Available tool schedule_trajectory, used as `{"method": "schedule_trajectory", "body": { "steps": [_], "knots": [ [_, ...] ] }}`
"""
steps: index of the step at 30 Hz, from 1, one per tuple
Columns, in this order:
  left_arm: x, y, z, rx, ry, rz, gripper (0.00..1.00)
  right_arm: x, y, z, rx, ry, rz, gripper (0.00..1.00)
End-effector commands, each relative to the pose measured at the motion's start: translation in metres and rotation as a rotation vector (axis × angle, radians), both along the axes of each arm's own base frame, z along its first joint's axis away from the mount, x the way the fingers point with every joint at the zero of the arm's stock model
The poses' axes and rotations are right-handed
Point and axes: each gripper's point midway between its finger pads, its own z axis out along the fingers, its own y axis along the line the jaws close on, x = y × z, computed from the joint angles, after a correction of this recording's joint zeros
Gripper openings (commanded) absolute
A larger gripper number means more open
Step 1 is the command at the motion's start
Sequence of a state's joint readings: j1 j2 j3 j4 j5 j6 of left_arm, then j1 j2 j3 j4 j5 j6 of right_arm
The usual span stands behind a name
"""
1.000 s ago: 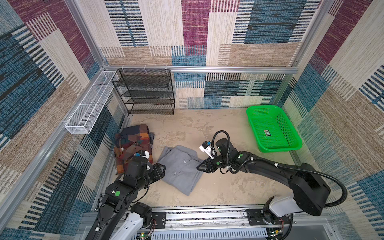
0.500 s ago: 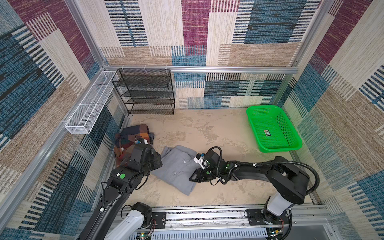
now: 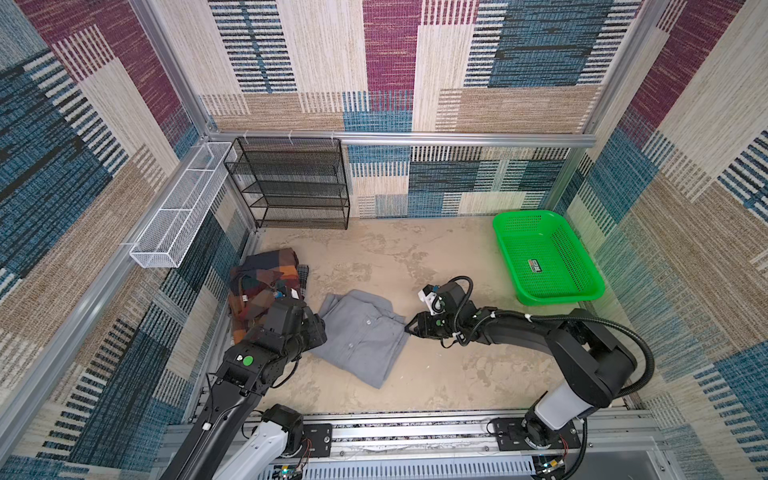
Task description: Fold and stack the long sleeve shirts
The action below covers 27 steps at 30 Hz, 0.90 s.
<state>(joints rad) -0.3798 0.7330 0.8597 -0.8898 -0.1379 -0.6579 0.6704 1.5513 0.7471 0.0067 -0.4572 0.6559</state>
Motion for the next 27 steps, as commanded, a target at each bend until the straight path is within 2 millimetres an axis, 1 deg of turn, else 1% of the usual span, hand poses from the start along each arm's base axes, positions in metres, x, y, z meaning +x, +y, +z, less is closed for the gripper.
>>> {"method": "schedule_trajectory", "body": {
  "steps": [1, 3, 5, 7, 9, 12, 14, 15, 16, 17, 18, 21, 24, 27],
  "knots": [
    [0.004, 0.015, 0.013, 0.077, -0.040, 0.037, 0.58, -0.012, 0.013, 0.033, 0.021, -0.090, 0.001, 0.44],
    [0.005, 0.022, 0.019, 0.119, -0.049, 0.047, 0.59, -0.031, 0.032, 0.045, 0.041, -0.088, 0.022, 0.44],
    [0.006, 0.024, 0.024, 0.140, -0.059, 0.049, 0.59, -0.044, 0.052, 0.052, 0.096, -0.092, 0.054, 0.43],
    [0.007, 0.027, 0.027, 0.152, -0.062, 0.057, 0.59, -0.047, 0.069, 0.044, 0.112, -0.061, 0.092, 0.42],
    [0.009, 0.026, 0.030, 0.152, -0.064, 0.058, 0.60, -0.052, 0.091, 0.035, 0.125, -0.030, 0.150, 0.39],
    [0.008, 0.028, 0.032, 0.160, -0.060, 0.062, 0.60, -0.057, 0.125, 0.024, 0.087, -0.049, 0.216, 0.38],
    [0.008, 0.030, 0.032, 0.165, -0.061, 0.069, 0.60, -0.054, 0.136, 0.013, 0.053, -0.068, 0.218, 0.38],
    [0.007, 0.030, 0.032, 0.162, -0.061, 0.072, 0.60, -0.052, 0.139, 0.003, 0.037, -0.064, 0.214, 0.38],
    [0.007, 0.029, 0.032, 0.156, -0.063, 0.072, 0.61, -0.050, 0.140, -0.005, 0.022, -0.057, 0.211, 0.38],
    [0.008, 0.028, 0.032, 0.147, -0.065, 0.072, 0.61, -0.047, 0.138, -0.018, -0.013, -0.057, 0.203, 0.37],
    [0.008, 0.027, 0.032, 0.141, -0.064, 0.070, 0.61, -0.046, 0.135, -0.032, -0.055, -0.049, 0.197, 0.37],
    [0.010, 0.024, 0.029, 0.131, -0.053, 0.067, 0.61, -0.049, 0.121, -0.062, -0.130, -0.021, 0.189, 0.37],
    [0.012, 0.022, 0.028, 0.120, -0.050, 0.064, 0.61, -0.054, 0.098, -0.082, -0.177, 0.017, 0.177, 0.37],
    [0.014, 0.018, 0.026, 0.096, -0.050, 0.059, 0.60, -0.060, 0.062, -0.092, -0.212, 0.041, 0.149, 0.37]
  ]
}}
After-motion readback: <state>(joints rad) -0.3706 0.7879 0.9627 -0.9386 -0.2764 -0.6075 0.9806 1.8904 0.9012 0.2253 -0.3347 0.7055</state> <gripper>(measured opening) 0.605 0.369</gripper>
